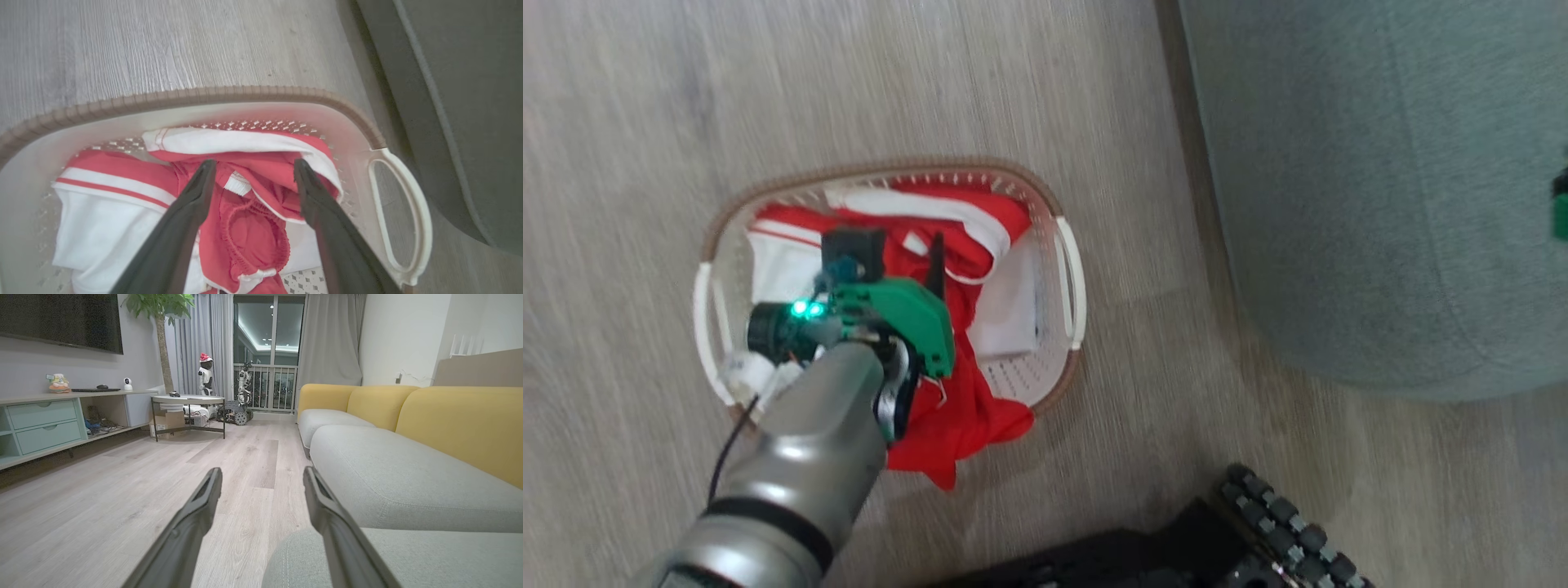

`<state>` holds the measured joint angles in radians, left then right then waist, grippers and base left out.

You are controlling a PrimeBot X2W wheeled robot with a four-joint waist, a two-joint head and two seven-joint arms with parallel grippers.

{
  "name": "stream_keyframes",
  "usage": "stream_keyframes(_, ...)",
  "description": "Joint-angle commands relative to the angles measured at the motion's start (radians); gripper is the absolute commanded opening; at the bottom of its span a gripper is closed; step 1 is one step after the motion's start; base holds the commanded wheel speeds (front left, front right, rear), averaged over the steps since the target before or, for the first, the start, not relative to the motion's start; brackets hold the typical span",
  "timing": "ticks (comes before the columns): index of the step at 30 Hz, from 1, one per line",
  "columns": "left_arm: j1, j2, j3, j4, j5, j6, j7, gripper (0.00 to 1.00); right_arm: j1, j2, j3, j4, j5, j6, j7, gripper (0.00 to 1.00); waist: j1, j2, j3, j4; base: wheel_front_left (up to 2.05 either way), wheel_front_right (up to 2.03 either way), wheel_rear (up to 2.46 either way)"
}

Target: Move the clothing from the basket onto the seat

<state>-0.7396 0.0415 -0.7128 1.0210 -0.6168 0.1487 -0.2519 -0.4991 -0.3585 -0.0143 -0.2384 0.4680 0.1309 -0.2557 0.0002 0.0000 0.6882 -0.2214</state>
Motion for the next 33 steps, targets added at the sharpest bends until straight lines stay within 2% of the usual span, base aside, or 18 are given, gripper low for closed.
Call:
stream_keyframes(1,-0.017,0.009,-0.003,0.008,-0.038,-0.008,-0.003,1.00,-0.008,-0.030,-0.007,-0.045,0.013,0.000,-0.006,1.00,-0.0002,0.0000,0.070,-0.009,0.00,0.00,0.00)
stream_keyframes(9,-0.120,0.009,-0.089,0.068,-0.153,-0.015,0.036,1.00,-0.051,-0.043,-0.062,-0.084,0.023,0.000,-0.006,1.00,-0.0002,0.0000,0.166,-0.029,0.00,0.00,0.00)
stream_keyframes(21,-0.247,0.009,-0.224,0.146,-0.238,0.062,0.152,1.00,-0.077,-0.032,-0.092,-0.114,0.030,0.000,-0.006,1.00,-0.0002,0.0000,0.270,-0.066,0.00,0.00,0.00)
stream_keyframes(29,-0.272,0.009,-0.254,0.182,-0.291,0.075,0.147,1.00,-0.082,-0.026,-0.088,-0.112,0.026,0.000,-0.006,1.00,-0.0002,0.0000,0.282,-0.071,0.00,0.00,0.00)
stream_keyframes(30,-0.274,0.009,-0.257,0.184,-0.296,0.074,0.137,0.88,-0.081,-0.027,-0.088,-0.111,0.026,0.000,-0.006,1.00,-0.0002,0.0000,0.281,-0.070,0.00,0.00,0.00)
stream_keyframes(31,-0.275,0.009,-0.260,0.185,-0.300,0.073,0.129,0.53,-0.081,-0.027,-0.088,-0.110,0.025,0.000,-0.006,1.00,-0.0002,0.0000,0.280,-0.069,0.00,0.00,0.00)
stream_keyframes(32,-0.276,0.009,-0.263,0.186,-0.305,0.071,0.123,0.39,-0.080,-0.028,-0.088,-0.109,0.025,0.000,-0.006,1.00,-0.0002,0.0000,0.279,-0.068,0.00,0.00,0.00)
stream_keyframes(33,-0.277,0.009,-0.268,0.187,-0.309,0.066,0.120,0.00,-0.079,-0.028,-0.089,-0.108,0.025,0.000,-0.006,1.00,-0.0002,0.0000,0.277,-0.067,0.00,0.00,0.00)
